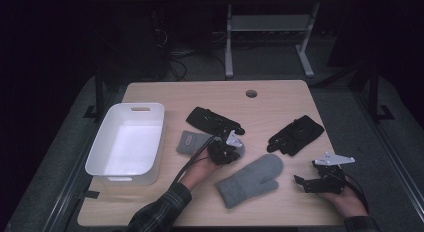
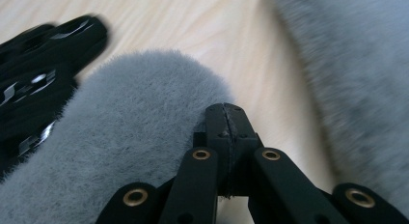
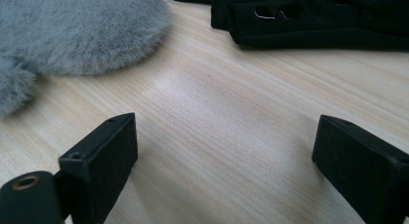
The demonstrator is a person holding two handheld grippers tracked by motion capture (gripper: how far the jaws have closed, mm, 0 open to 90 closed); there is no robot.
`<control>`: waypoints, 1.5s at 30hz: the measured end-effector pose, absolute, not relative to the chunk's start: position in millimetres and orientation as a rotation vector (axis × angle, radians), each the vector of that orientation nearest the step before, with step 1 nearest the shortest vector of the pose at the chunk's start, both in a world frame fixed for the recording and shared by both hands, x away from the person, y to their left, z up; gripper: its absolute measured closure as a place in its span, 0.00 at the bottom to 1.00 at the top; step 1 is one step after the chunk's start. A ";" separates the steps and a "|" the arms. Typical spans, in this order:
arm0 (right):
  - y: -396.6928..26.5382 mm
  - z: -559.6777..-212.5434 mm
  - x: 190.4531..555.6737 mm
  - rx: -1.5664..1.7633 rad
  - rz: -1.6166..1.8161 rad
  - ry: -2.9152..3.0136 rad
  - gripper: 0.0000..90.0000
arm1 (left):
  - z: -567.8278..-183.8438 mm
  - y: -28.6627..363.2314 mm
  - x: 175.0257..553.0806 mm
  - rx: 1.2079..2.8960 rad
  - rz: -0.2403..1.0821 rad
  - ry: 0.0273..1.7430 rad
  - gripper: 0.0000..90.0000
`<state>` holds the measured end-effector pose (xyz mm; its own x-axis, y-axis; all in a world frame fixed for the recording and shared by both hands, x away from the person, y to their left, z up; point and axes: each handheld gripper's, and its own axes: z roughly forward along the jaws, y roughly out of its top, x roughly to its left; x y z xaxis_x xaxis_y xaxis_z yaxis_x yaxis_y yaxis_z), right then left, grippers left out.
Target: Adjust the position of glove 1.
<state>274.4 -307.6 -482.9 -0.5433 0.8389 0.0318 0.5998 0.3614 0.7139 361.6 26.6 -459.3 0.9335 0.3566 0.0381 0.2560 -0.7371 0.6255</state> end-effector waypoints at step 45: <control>-307.6 -482.9 274.1 1.258 0.988 2.293 0.09 | -451.2 117.5 395.4 2.485 0.379 0.857 0.99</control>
<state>274.1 -307.6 -482.9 -0.5479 0.8360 0.0308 0.5967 0.3647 0.7147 395.4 117.5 -451.2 0.7653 0.6358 0.1006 0.5025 -0.6878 0.5238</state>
